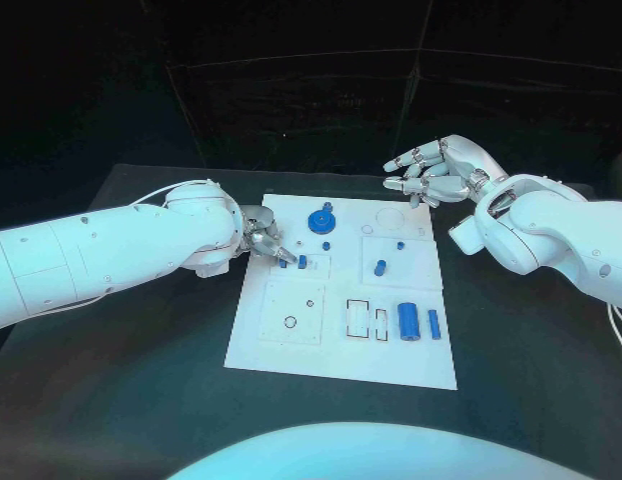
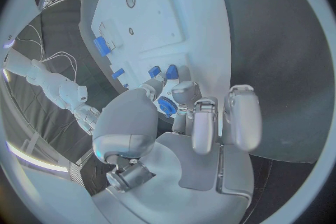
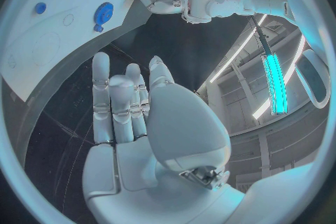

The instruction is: Assemble the parts on the task board

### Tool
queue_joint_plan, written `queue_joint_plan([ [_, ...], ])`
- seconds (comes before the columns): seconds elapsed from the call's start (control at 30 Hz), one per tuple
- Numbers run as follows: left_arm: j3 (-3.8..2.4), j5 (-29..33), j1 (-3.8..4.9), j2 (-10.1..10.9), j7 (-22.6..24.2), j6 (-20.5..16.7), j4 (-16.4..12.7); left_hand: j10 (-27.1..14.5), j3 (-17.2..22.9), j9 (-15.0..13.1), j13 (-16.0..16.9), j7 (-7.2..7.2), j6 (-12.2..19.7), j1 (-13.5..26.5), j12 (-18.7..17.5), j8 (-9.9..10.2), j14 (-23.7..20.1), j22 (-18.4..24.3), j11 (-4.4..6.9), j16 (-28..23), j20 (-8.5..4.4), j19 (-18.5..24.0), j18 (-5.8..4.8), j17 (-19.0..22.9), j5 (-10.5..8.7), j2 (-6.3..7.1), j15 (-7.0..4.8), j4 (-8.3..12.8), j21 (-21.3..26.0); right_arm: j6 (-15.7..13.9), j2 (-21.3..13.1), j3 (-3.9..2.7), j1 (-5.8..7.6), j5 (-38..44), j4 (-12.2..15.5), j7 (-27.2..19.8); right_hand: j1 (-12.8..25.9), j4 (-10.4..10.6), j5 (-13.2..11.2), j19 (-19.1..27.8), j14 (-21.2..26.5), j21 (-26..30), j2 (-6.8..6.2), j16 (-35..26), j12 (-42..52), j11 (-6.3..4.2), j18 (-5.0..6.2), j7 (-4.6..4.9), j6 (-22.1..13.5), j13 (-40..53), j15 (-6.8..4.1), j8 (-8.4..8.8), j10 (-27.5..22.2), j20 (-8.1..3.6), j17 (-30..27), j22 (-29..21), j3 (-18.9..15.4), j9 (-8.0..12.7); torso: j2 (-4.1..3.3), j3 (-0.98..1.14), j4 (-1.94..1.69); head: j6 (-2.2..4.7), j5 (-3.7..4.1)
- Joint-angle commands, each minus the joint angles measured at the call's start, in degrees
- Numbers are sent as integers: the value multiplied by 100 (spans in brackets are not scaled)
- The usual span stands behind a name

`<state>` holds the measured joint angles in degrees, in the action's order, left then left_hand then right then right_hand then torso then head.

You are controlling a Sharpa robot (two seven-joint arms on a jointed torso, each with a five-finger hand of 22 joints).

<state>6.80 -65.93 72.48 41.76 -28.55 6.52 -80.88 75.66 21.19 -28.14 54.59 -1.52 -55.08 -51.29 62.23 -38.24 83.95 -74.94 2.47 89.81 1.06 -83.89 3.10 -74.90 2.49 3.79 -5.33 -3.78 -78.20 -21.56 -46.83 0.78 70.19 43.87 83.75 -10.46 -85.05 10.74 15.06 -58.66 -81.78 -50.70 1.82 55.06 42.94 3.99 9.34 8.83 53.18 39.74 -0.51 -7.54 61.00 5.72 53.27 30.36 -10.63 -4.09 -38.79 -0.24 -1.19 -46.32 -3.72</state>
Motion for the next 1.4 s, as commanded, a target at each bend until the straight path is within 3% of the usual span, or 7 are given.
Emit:
queue_joint_plan([
  [0.03, -3, 63, 4, 11, -10, -210, -11, 3, -63, 5, -7, -7, -31, 62, 27, -39, 605, -84, -15, 19, -35, -171, 11, -1510, 30, 3, -23, -4, -18, 19, -2, -3, 10, -11, 13, -46, 18, 5, 27, 24, 35, 24, 45, -28, 30, -5, 117, 14, -37, -9, 14, -16, -39, 24, -2, -7, -32, 5, -1, -3, 2, 12, 4],
  [0.3, -5, 863, 6, 109, 512, -960, -12, -956, -405, 165, -1479, -217, 492, 7, -1282, 255, 605, 489, -201, 19, 51, 46, 122, -1510, 39, 119, 101, -66, 499, 19, -5, -3, 10, -11, 11, -43, 31, 16, 28, 24, 37, 28, 48, -33, 35, -3, 117, 15, -41, -12, 16, -16, -42, 26, 0, -9, -42, 5, 0, 2, 1, 36, 25],
  [0.57, -7, 1440, 8, 271, 1327, -1697, -89, -1473, -746, 348, -1715, -441, 902, -220, -1581, 446, 435, 1357, -405, -375, 211, 388, 302, -988, 28, 104, 281, -123, 1330, 12, -17, -3, 10, -11, 8, -39, 31, 16, 28, 24, 37, 28, 48, -33, 35, -3, 117, 15, -41, -12, 16, -16, -42, 26, 0, -9, -42, 5, -1, 3, -4, 43, 55],
  [0.77, -7, 1488, 11, 207, 2254, -1997, -72, -2101, -757, 526, -1957, -659, 1284, -889, -1839, 528, -317, 3554, -615, -1752, 384, 1447, 706, 571, 47, -37, 458, 101, 3552, 8, -21, -3, 10, -11, 5, -36, 31, 16, 28, 24, 37, 28, 48, -33, 35, -3, 117, 15, -41, -12, 16, -16, -42, 26, 0, -9, -42, 5, -6, 1, 5, 81, 74],
  [1.0, 7, 412, 22, -223, 3331, -2185, 255, -2780, 71, 1002, -2786, -805, 1323, -2229, -2824, 982, -1305, 3987, -807, -3258, 532, 1770, 733, 2131, 39, 13, 615, 960, 4172, 13, 0, -3, 10, -11, -4, -32, 33, 20, 30, 24, 35, 30, 51, -29, 38, -2, 117, 15, -43, -14, 17, -16, -42, 26, 7, -10, -45, 5, -8, 6, 16, 131, 135],
  [1.27, 185, -677, 42, -654, 3373, -1996, 697, -2464, 383, 1663, -3778, -742, 750, -2160, -3625, 1667, -570, 3971, -796, -2262, 523, 1277, 738, 1421, 36, 305, 599, 1076, 4013, 18, 23, -3, 10, -11, -5, -28, 31, 19, 32, 23, 34, 31, 53, -26, 39, -3, 117, 15, -44, -14, 17, -17, -42, 26, 12, -10, -44, 5, -14, 3, 17, 157, 158],
  [1.4, 283, -1031, 42, -812, 3276, -1853, 875, -2358, 336, 1824, -4033, -716, 584, -2079, -3800, 1843, -93, 3045, -779, -1477, 495, 716, 577, 630, 31, 399, 572, 1041, 3033, 19, 25, -3, 10, -11, -3, -28, 31, 19, 32, 23, 34, 31, 53, -26, 39, -3, 117, 15, -44, -14, 17, -17, -42, 26, 12, -10, -44, 5, -9, 3, 3, 149, 186],
])
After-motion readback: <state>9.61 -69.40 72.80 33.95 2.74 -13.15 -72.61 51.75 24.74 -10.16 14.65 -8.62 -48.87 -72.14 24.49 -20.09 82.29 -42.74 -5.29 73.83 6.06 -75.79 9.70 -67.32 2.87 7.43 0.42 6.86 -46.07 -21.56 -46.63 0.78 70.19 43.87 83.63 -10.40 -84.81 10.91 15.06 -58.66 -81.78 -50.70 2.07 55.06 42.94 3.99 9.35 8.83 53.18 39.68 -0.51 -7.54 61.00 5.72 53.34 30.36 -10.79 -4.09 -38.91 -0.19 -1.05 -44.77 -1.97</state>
